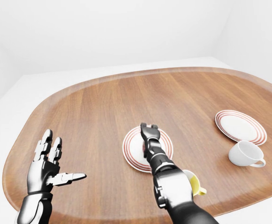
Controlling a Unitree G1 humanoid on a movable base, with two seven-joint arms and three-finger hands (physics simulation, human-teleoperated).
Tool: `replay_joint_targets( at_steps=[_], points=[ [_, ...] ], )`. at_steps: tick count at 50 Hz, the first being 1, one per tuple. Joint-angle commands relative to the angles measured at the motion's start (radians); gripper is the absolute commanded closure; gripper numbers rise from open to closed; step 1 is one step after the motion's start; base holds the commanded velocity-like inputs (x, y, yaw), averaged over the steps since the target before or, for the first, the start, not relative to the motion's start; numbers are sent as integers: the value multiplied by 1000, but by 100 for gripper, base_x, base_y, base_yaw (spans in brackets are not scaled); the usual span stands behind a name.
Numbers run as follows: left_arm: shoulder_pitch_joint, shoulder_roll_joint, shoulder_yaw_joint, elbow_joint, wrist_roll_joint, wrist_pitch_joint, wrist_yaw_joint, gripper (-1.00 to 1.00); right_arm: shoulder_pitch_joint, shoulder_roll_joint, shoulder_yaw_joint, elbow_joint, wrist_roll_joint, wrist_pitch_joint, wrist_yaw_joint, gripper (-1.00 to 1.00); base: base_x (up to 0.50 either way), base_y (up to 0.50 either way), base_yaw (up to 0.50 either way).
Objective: Put the red mug on the left plate.
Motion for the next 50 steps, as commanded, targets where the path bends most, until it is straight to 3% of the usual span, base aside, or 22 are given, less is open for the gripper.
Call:
replay_joint_targets(
  at_steps=[1,19,25,30,35,38,46,50],
  points=[
    [1,0,0,0,0,0,-1,-100,7,1,3,1,-14,0,14,-100,0,0,0],
    [0,0,-2,2,3,0,0,-100,16,1,2,1,-29,0,30,-100,0,0,0],
    [0,0,1,1,1,0,-1,-100,-68,-29,-14,-9,47,0,35,-100,0,0,0],
    [0,-1,-2,0,5,0,1,-100,-231,-110,-34,-40,235,0,74,-100,0,0,0],
    [2,-1,-3,-2,6,0,3,-100,-324,-181,-5,-80,380,-23,109,-100,0,0,0],
    [1,-1,-5,-1,7,0,3,-100,-350,-222,22,-113,419,-12,119,-100,0,0,0],
    [2,0,-6,-3,8,0,5,-100,-333,-299,55,-212,470,0,188,-100,0,0,0],
    [2,0,-6,-4,8,0,6,-100,-244,-344,48,-345,474,0,229,-100,0,0,0]
  ],
)
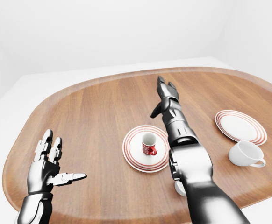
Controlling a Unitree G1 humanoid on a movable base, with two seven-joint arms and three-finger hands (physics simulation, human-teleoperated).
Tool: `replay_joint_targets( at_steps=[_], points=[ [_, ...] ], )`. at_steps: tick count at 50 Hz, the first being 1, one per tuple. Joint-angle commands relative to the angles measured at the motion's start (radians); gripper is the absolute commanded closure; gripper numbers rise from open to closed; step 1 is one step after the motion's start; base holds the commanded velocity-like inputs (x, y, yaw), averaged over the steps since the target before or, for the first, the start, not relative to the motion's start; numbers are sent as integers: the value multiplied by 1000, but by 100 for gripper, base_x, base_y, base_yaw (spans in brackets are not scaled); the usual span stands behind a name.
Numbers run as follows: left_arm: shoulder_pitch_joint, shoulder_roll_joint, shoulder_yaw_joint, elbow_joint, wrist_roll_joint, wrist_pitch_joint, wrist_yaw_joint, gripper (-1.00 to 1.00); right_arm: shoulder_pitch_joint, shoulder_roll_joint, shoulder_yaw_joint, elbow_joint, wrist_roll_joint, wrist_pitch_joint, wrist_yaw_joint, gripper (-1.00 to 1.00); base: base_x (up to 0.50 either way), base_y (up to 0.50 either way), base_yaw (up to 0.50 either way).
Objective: Put the red mug on the left plate.
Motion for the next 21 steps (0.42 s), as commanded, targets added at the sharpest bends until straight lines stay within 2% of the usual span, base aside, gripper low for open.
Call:
replay_joint_targets(
  at_steps=[1,7,8,10,14,16,21],
  points=[
    [0,0,-1,-2,1,0,2,-100,49,-111,18,-192,86,0,84,-100,0,0,0],
    [0,1,-2,-3,2,0,3,-100,344,-157,-28,-508,56,0,128,-100,0,0,0],
    [2,0,-2,-4,1,0,3,-100,448,-171,-65,-664,65,0,164,-100,0,0,0],
    [1,0,-1,-5,1,0,3,-100,572,-177,-109,-863,65,0,213,-100,0,0,0],
    [1,0,-7,-5,7,0,5,-100,765,-173,-173,-1119,29,0,265,-100,0,0,0],
    [2,0,-8,-6,7,0,6,-100,873,-161,-233,-1269,26,0,303,-100,0,0,0],
    [2,1,-12,-7,10,0,9,-100,971,-145,-323,-1392,21,0,333,-100,0,0,0]
  ],
)
